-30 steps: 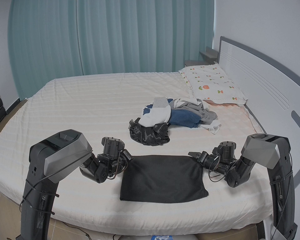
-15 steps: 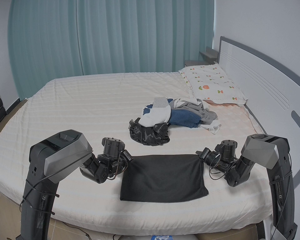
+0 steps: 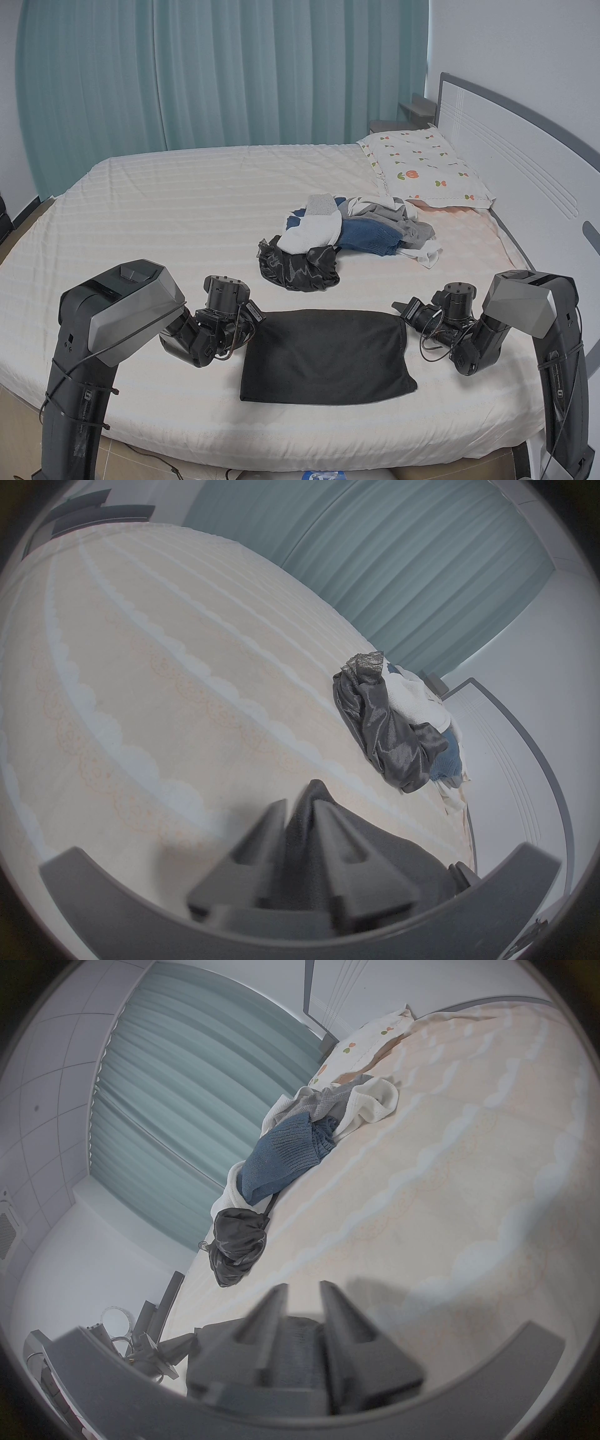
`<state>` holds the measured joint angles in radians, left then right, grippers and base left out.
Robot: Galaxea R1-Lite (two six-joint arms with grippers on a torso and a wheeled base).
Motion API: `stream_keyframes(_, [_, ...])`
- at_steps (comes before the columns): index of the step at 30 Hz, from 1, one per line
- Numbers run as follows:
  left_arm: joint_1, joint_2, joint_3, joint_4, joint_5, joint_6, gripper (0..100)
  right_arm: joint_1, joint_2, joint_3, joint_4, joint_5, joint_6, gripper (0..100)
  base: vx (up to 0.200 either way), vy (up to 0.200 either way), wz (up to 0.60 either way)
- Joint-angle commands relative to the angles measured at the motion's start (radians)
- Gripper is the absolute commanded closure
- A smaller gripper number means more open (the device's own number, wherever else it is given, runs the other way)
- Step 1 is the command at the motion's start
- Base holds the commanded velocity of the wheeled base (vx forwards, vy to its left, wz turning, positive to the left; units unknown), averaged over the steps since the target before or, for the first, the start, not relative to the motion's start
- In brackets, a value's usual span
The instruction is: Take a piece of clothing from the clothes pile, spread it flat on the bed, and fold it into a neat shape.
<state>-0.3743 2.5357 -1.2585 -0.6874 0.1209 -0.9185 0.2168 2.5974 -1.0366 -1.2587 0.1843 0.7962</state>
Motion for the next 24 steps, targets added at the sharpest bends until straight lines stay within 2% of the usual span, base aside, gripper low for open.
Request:
stream_keyframes(1, [0.0,-0.002,0.001,-0.003,0.0,0.0,0,0.004,0.001,0.006,-0.004,-0.002,-0.006,0,0.0,0.0,0.0])
stream_keyframes(4, [0.0,-0.002,0.001,-0.006,0.0,0.0,0,-0.001,-0.017,0.018,-0.016,-0.009,-0.02,0,0.0,0.0,0.0])
stream_keyframes(8, [0.005,-0.017,0.03,-0.004,-0.006,-0.014,0,-0.047,-0.145,0.142,-0.048,0.006,-0.029,0,0.0,0.0,0.0])
stream_keyframes(12, [0.001,-0.075,0.103,-0.011,-0.02,-0.031,0,-0.071,-0.201,0.28,-0.05,0.104,-0.048,0,0.0,0.0,0.0])
stream_keyframes(14, [-0.002,-0.086,0.131,-0.011,-0.02,-0.033,0,-0.079,-0.209,0.332,-0.054,0.167,-0.095,0,0.0,0.0,0.0])
stream_keyframes(17, [0.001,-0.104,0.153,-0.011,-0.02,-0.036,0,-0.094,-0.208,0.379,-0.054,0.227,-0.161,0,0.0,0.0,0.0])
stream_keyframes(24, [0.001,-0.121,0.172,-0.006,-0.026,-0.074,0,-0.093,-0.211,0.455,-0.082,0.305,-0.229,0,-0.2,0.0,0.0])
